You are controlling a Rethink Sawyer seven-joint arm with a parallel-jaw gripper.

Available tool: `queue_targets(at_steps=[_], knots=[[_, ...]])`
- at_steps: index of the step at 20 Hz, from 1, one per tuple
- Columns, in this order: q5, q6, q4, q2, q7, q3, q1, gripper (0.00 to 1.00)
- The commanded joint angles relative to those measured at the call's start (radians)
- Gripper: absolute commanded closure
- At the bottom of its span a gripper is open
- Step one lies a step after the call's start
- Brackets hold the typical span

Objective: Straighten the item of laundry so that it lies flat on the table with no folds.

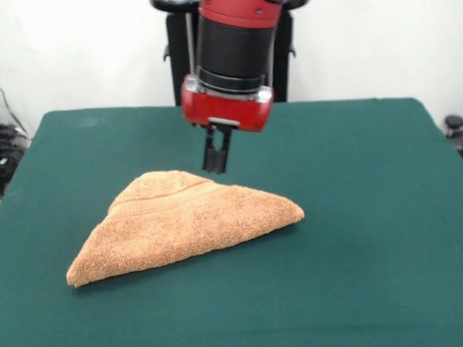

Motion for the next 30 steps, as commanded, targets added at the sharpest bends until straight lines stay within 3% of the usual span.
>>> queue_targets(at_steps=[1, 13, 21, 30], knots=[[-0.033, 0.023, 0.1, 0.002, 0.096, 0.108, -0.033, 1.0], [-0.047, -0.081, 0.1, 0.071, 0.143, 0.103, -0.004, 1.0], [-0.065, -0.137, 0.093, 0.111, 0.1, 0.157, -0.059, 1.0], [-0.092, -0.132, 0.103, 0.097, 0.106, 0.164, -0.08, 1.0]])
